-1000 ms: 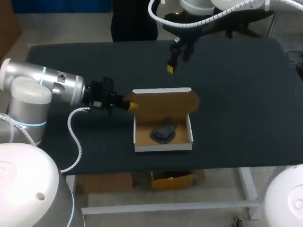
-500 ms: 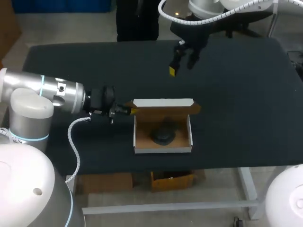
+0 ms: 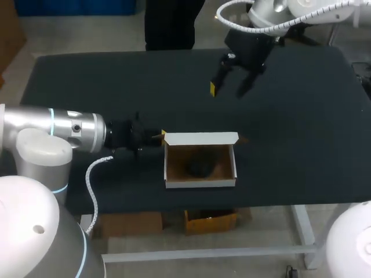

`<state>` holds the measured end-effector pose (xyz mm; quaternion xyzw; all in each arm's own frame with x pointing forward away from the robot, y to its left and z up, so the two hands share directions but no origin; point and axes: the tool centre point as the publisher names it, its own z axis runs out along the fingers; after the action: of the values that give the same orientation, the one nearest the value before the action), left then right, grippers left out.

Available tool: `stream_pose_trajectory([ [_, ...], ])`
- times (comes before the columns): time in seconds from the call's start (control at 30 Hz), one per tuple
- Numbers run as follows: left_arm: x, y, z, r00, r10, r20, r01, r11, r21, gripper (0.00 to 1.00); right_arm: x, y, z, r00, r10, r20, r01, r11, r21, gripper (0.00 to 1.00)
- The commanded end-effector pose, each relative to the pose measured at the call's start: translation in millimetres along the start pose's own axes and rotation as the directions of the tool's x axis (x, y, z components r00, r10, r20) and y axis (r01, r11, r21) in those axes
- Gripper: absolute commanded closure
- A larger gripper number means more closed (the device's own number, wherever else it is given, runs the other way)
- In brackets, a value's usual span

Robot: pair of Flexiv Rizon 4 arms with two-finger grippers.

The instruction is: Assemble the packaging by folding the flat box into shape, placing the metal phone stand inside, and closing the box properly

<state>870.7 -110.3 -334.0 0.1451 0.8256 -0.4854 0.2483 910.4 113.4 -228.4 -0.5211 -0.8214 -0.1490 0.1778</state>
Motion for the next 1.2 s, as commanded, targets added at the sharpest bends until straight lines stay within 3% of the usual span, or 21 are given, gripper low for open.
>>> stream_pose_trajectory([
  [0.03,5.8,-0.8,2,0.999,0.010,0.037,-0.010,1.000,-0.002,1.00,-7,-9,1,0.994,-0.020,-0.107,0.015,0.999,-0.040,0.00],
  [0.53,6.8,-3.3,3,1.000,0.005,0.020,-0.005,1.000,0.023,1.00,-7,-9,1,0.994,-0.020,-0.107,0.015,0.999,-0.040,0.00],
  [0.73,9.1,-3.8,2,0.999,0.020,0.028,-0.020,1.000,0.015,1.00,-7,-10,1,0.959,0.178,-0.222,-0.181,0.984,0.009,0.00],
  [0.83,10.0,-3.7,1,0.999,0.028,0.031,-0.028,1.000,0.011,1.00,-6,-17,2,0.941,0.247,-0.231,-0.243,0.969,0.045,0.00],
  [1.0,11.2,-3.4,2,0.999,0.037,0.035,-0.037,0.999,0.006,1.00,-4,-29,2,0.931,0.316,-0.180,-0.305,0.948,0.087,0.00],
  [1.2,12.9,-3.4,3,0.998,0.047,0.039,-0.047,0.999,-0.001,1.00,-1,-38,3,0.925,0.376,-0.058,-0.367,0.921,0.128,0.00],
])
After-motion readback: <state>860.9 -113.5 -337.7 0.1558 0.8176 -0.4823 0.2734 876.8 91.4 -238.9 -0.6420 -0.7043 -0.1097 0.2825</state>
